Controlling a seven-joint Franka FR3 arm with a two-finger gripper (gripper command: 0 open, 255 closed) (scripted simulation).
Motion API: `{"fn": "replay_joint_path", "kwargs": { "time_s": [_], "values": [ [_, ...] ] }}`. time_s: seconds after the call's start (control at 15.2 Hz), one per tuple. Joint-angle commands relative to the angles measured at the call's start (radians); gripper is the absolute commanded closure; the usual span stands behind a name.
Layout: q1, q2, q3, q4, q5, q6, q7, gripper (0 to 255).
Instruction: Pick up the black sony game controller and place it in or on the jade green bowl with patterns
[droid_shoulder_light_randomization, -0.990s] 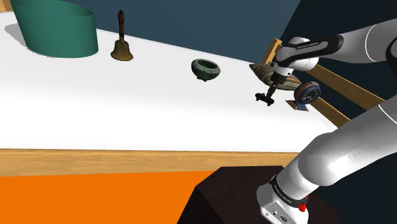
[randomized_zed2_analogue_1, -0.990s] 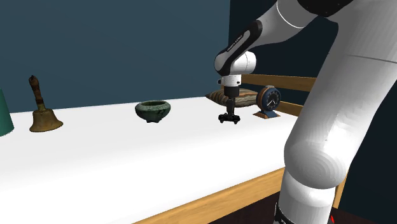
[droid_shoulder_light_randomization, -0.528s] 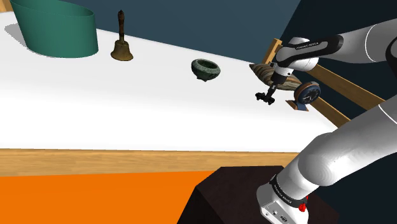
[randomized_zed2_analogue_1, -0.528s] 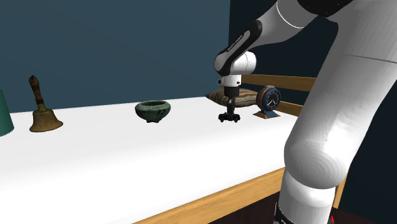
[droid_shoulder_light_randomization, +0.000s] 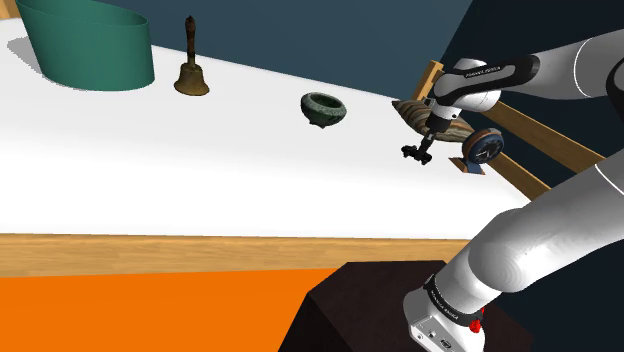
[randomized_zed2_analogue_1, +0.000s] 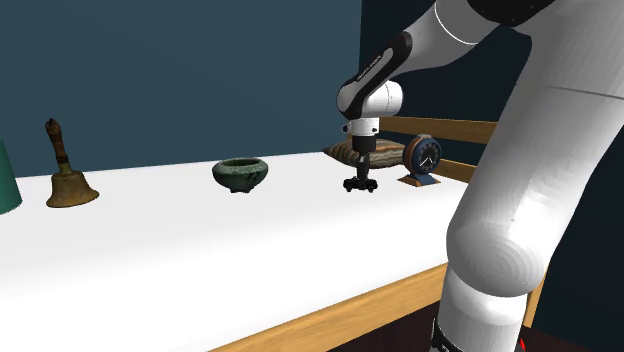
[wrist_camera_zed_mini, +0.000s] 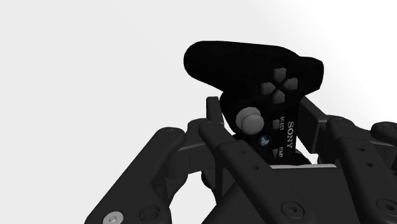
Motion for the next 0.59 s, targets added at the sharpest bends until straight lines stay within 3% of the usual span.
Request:
{"fn": "replay_joint_path", "kwargs": {
  "time_s": [0.0, 0.53],
  "values": [
    [-0.001, -0.007, 0.003, 0.008, -0.003, -0.014, 0.002, 255],
    [-0.002, -0.052, 0.025, 0.082, -0.016, -0.128, 0.015, 255]
  ]
}}
